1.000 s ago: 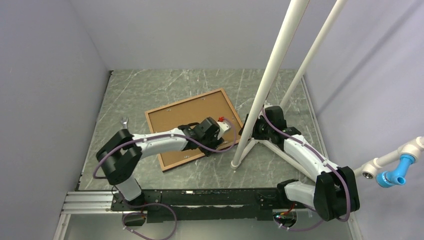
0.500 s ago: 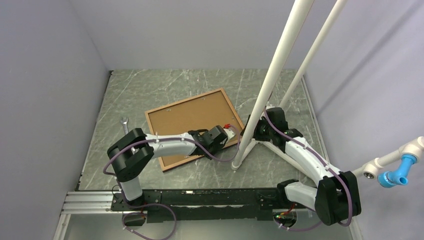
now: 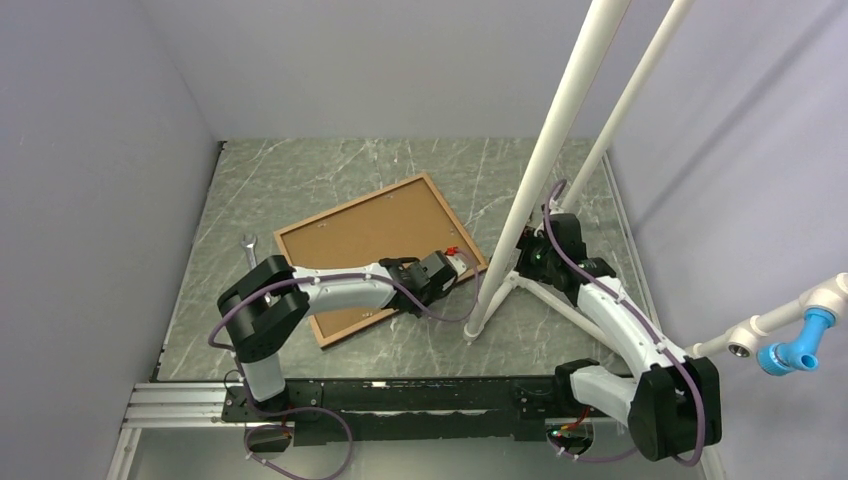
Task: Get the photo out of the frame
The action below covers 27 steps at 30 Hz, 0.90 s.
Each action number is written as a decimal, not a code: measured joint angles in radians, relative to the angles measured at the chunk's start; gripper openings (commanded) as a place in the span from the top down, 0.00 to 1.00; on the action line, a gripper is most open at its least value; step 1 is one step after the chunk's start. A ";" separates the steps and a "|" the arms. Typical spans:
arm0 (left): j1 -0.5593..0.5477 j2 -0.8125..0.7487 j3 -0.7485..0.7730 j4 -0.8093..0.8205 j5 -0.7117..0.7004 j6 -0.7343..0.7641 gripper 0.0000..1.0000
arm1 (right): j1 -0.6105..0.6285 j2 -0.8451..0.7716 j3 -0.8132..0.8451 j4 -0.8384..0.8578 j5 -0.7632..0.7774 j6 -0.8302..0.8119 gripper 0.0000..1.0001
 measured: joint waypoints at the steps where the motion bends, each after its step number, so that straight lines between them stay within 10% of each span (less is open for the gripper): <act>1: 0.003 0.000 0.005 -0.012 -0.002 -0.003 1.00 | 0.000 0.011 0.005 0.000 -0.016 0.001 0.06; 19: 0.109 -0.143 0.109 -0.153 0.121 -0.058 1.00 | 0.019 0.263 -0.003 0.251 -0.408 0.267 0.03; 27: 0.114 -0.165 0.121 -0.183 0.172 -0.063 1.00 | 0.107 0.367 0.009 0.412 -0.432 0.414 0.27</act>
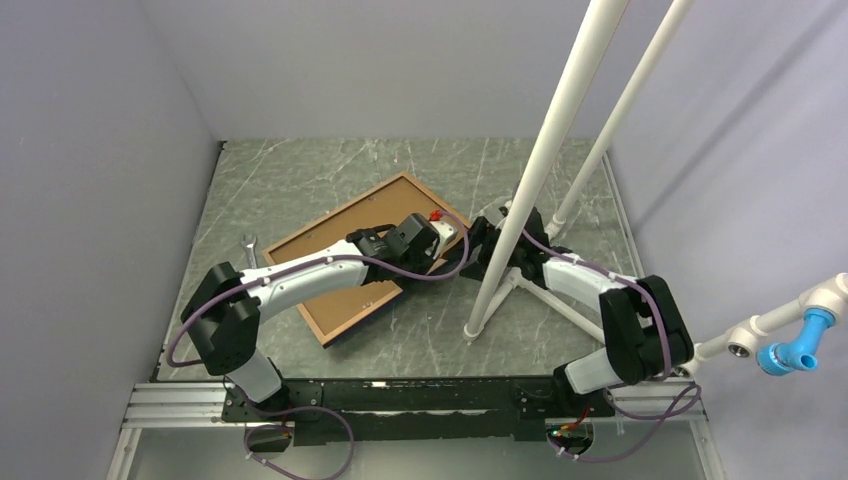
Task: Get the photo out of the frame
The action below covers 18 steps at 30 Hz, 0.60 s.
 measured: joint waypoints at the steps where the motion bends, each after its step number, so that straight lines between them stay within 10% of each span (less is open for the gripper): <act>1: 0.000 0.000 0.005 -0.005 0.007 -0.001 1.00 | 0.009 0.016 0.003 0.017 0.000 0.018 0.31; 9: 0.001 -0.016 0.026 -0.023 0.037 -0.016 1.00 | 0.070 0.108 0.025 0.139 0.003 0.162 0.62; 13: 0.008 -0.030 0.026 -0.026 0.032 -0.022 0.99 | 0.076 0.132 0.046 0.154 -0.002 0.264 1.00; 18: 0.010 -0.057 0.033 -0.059 -0.017 -0.050 0.57 | 0.097 0.140 0.090 0.164 0.001 0.318 1.00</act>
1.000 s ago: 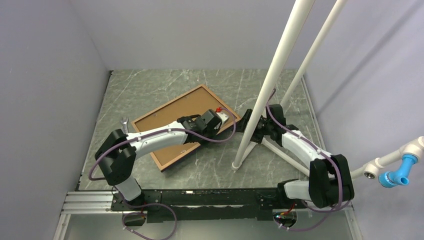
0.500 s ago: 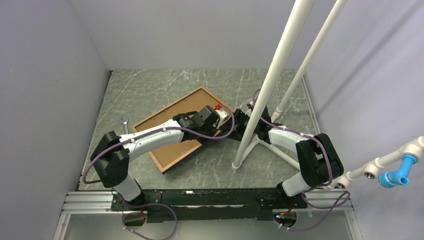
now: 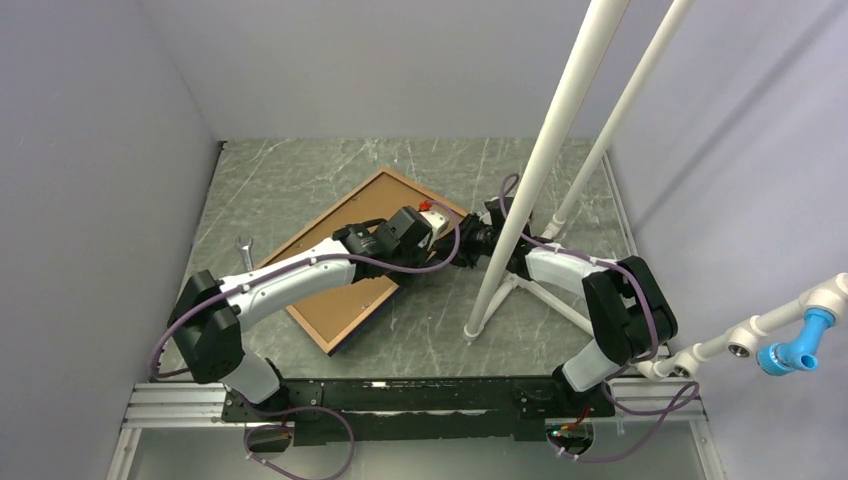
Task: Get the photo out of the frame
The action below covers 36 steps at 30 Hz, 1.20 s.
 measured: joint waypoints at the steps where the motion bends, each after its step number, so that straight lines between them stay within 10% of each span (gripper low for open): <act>1: 0.000 -0.007 0.001 -0.010 -0.012 -0.006 0.51 | 0.005 0.000 0.011 -0.020 0.012 0.010 1.00; 9: -0.102 -0.071 0.002 -0.112 -0.238 -0.096 0.14 | 0.021 -0.011 0.067 -0.164 0.063 0.087 1.00; 15: -0.221 -0.017 0.001 -0.229 -0.484 -0.130 0.14 | 0.037 -0.026 0.127 -0.258 0.097 0.112 1.00; 25: -0.237 0.101 -0.014 -0.296 -0.720 -0.063 0.35 | 0.071 -0.052 0.139 -0.307 0.151 0.146 1.00; 33: -0.238 0.145 -0.008 -0.290 -0.747 -0.009 0.86 | 0.104 -0.098 0.139 -0.328 0.212 0.189 1.00; 36: -0.248 0.148 -0.008 -0.304 -0.776 0.061 1.00 | 0.110 -0.107 0.141 -0.315 0.219 0.188 0.64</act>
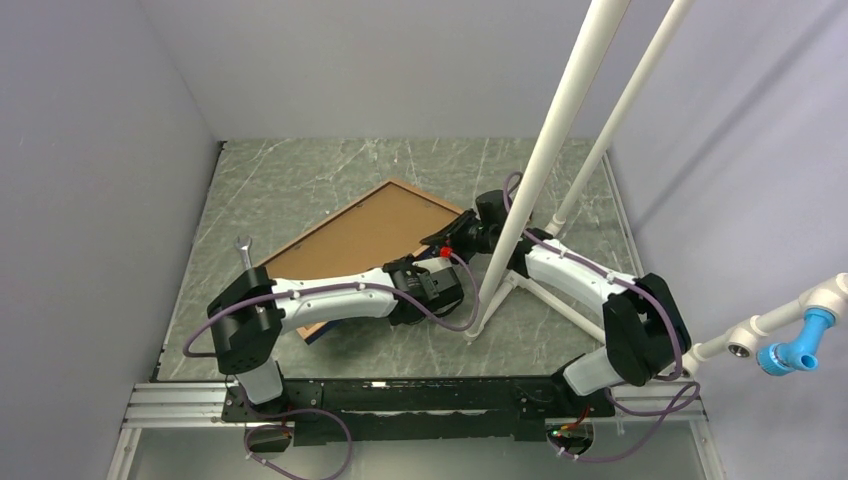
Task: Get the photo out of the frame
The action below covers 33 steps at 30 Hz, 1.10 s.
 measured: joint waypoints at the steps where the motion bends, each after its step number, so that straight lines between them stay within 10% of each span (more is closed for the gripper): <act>1: 0.000 0.000 0.003 -0.003 -0.002 0.005 1.00 | 0.001 -0.002 0.000 -0.004 0.004 0.000 0.50; 7: 0.022 -0.027 0.039 -0.037 0.034 0.039 1.00 | -0.014 -0.064 0.013 -0.085 0.087 -0.144 0.00; 19: 0.286 -0.193 0.362 -0.203 0.379 0.163 1.00 | -0.213 -0.256 0.182 -0.314 0.255 -0.587 0.01; 33: 0.621 -0.111 0.676 -0.249 0.813 0.089 1.00 | -0.211 -0.336 0.098 -0.378 0.298 -0.671 0.03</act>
